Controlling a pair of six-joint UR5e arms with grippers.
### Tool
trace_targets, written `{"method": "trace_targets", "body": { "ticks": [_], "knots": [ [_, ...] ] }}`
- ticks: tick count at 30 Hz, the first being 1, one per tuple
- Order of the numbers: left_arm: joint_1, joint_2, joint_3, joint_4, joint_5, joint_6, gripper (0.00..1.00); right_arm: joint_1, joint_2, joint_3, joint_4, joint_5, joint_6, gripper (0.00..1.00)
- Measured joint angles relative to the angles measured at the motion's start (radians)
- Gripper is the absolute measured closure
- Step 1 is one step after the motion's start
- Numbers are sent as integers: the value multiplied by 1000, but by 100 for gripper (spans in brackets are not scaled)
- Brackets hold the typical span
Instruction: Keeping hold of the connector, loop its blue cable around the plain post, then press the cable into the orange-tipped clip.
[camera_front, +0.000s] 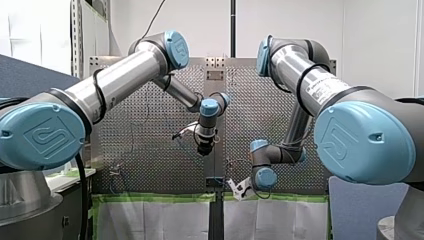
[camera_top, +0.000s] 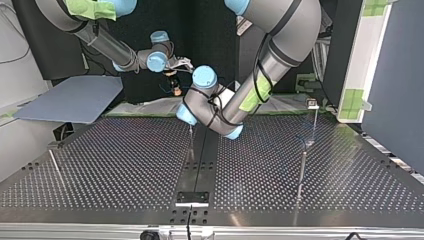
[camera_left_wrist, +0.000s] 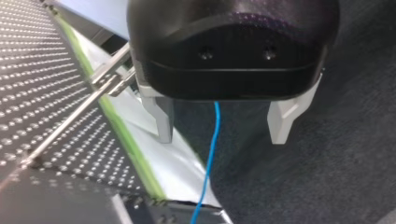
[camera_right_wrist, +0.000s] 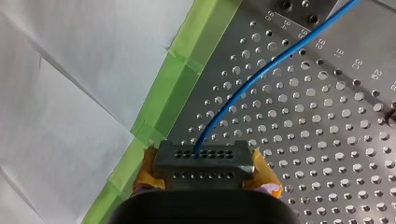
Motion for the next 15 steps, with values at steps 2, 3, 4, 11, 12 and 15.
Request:
{"method": "trace_targets", "body": {
  "ticks": [2, 3, 4, 11, 12, 15],
  "knots": [
    [-1, -7, 7, -12, 10, 0, 0, 1, 0, 0, 0, 0, 0, 100],
    [-1, -12, 12, -13, 15, -2, 0, 1, 0, 0, 0, 1, 0, 100],
    [-1, -20, 20, -11, 23, -5, 0, 1, 0, 0, 0, 1, 0, 100],
    [3, -66, 69, 39, 35, -51, 0, 4, 0, 0, -4, 2, -1, 100],
    [4, -68, 74, 47, 32, -56, 0, 5, 0, 0, -4, 3, -1, 100],
    [9, -72, 84, 78, 22, -67, 0, 5, 1, 0, -4, 3, -1, 100]
  ]
}}
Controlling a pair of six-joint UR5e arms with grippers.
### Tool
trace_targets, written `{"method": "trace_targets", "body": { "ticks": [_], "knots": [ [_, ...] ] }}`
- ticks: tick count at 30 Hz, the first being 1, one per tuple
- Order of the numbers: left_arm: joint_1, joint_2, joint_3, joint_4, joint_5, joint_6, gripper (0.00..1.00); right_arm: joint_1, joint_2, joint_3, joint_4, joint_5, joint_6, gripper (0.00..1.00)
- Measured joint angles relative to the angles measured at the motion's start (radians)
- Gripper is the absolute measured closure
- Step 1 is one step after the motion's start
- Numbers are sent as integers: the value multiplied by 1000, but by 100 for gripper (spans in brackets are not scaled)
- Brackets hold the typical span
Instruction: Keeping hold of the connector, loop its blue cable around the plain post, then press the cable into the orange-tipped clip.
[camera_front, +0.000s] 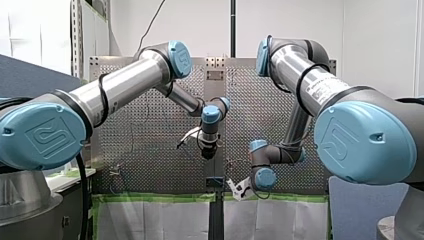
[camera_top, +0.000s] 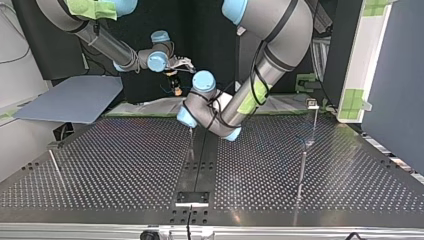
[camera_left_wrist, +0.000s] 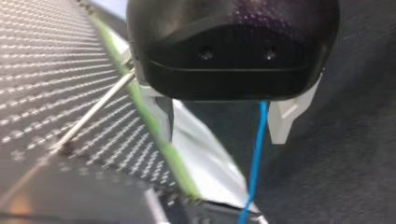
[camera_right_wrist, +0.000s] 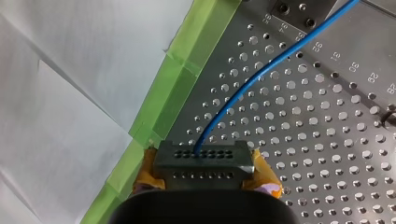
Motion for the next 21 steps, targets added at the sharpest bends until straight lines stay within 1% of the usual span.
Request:
{"method": "trace_targets", "body": {
  "ticks": [2, 6, 12, 18, 21],
  "knots": [
    [3, -7, 2, 22, -10, -4, 0, 0, 0, 0, 0, 0, 0, 100],
    [8, -29, 0, 45, -20, -3, 0, 0, 1, 0, -2, 0, 0, 100],
    [13, -42, -1, 59, -18, 1, 0, 2, 1, 0, -2, 0, -1, 100],
    [16, -46, 0, 93, -13, -1, 0, 4, 1, 0, -3, 0, 0, 100],
    [17, -61, 7, 94, -13, -3, 0, 5, 1, 0, -3, 0, 0, 100]
  ]
}}
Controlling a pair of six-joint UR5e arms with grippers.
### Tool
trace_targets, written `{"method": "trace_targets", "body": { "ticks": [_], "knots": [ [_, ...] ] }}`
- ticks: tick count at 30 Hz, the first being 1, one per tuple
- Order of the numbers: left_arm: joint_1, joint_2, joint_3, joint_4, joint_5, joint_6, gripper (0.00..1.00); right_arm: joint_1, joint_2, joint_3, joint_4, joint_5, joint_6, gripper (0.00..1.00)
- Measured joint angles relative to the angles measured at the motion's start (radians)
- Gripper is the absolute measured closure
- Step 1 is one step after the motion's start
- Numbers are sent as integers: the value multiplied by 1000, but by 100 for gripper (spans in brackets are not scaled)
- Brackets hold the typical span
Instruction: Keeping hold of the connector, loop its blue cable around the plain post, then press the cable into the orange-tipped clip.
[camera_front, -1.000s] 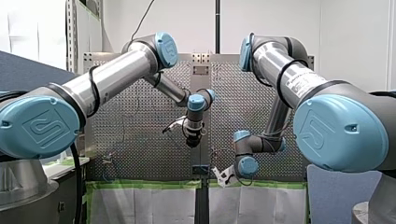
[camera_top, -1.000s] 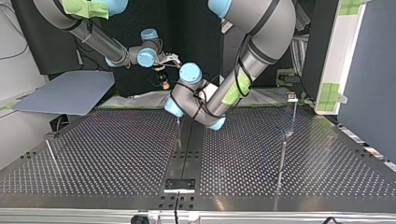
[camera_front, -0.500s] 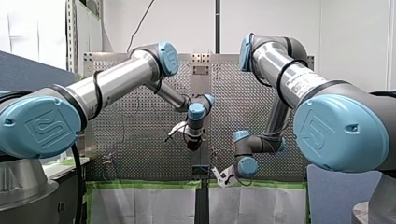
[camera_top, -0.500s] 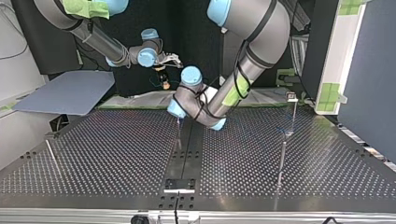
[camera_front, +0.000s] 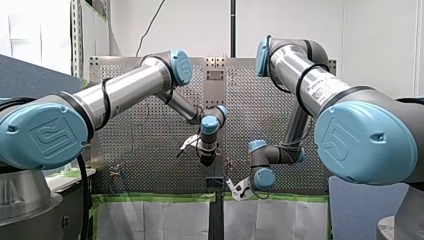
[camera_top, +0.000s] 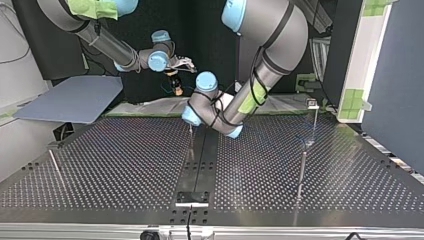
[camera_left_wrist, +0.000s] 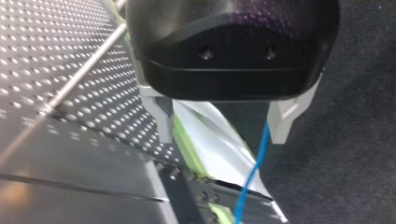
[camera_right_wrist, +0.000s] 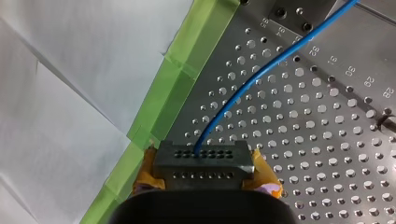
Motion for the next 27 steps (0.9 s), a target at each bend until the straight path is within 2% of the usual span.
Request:
{"method": "trace_targets", "body": {
  "ticks": [7, 13, 17, 23, 27],
  "knots": [
    [3, -65, 18, -10, -9, 0, 0, 1, 0, 0, 2, 0, 1, 100],
    [5, -116, 17, 27, -5, -5, 0, 2, 0, 0, 1, 0, 1, 100],
    [8, -127, 13, 52, -8, -14, 0, 4, 0, 0, 2, 0, 1, 100],
    [14, -166, 21, 55, 7, -21, 0, 7, 0, 0, 3, 1, 1, 100],
    [18, -203, 5, 72, 12, -25, 0, 9, 0, 0, 2, 2, 1, 100]
  ]
}}
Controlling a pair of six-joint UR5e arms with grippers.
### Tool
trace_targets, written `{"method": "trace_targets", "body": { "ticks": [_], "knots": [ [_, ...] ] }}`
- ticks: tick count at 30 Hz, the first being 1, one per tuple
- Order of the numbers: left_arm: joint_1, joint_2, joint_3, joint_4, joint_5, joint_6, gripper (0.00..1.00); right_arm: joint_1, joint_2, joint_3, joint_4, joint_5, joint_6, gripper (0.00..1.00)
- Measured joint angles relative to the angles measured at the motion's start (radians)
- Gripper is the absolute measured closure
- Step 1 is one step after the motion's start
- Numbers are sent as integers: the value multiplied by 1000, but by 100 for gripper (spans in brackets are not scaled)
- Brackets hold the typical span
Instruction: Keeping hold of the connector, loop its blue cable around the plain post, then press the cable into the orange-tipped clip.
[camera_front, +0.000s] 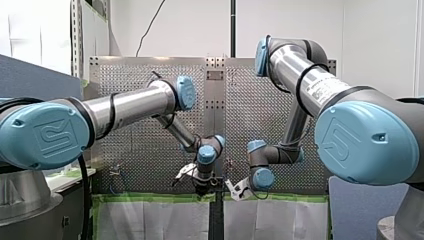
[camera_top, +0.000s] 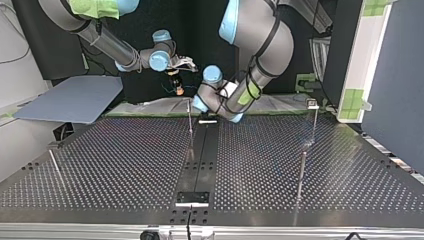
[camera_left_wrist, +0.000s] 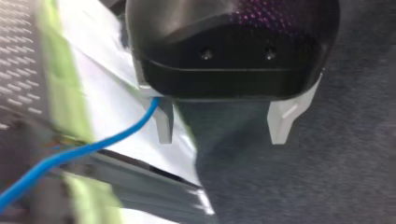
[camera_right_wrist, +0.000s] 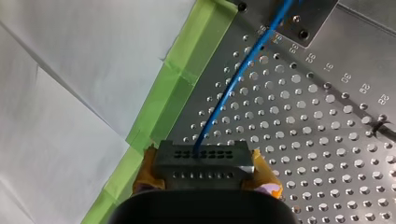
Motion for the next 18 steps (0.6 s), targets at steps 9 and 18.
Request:
{"method": "trace_targets", "body": {
  "ticks": [9, 18],
  "knots": [
    [9, -23, -36, 31, 2, -10, 0, 1, 1, 0, -6, 0, 0, 100],
    [14, -24, -44, 56, 17, -26, 0, 2, 1, 1, -12, 0, 0, 100]
  ]
}}
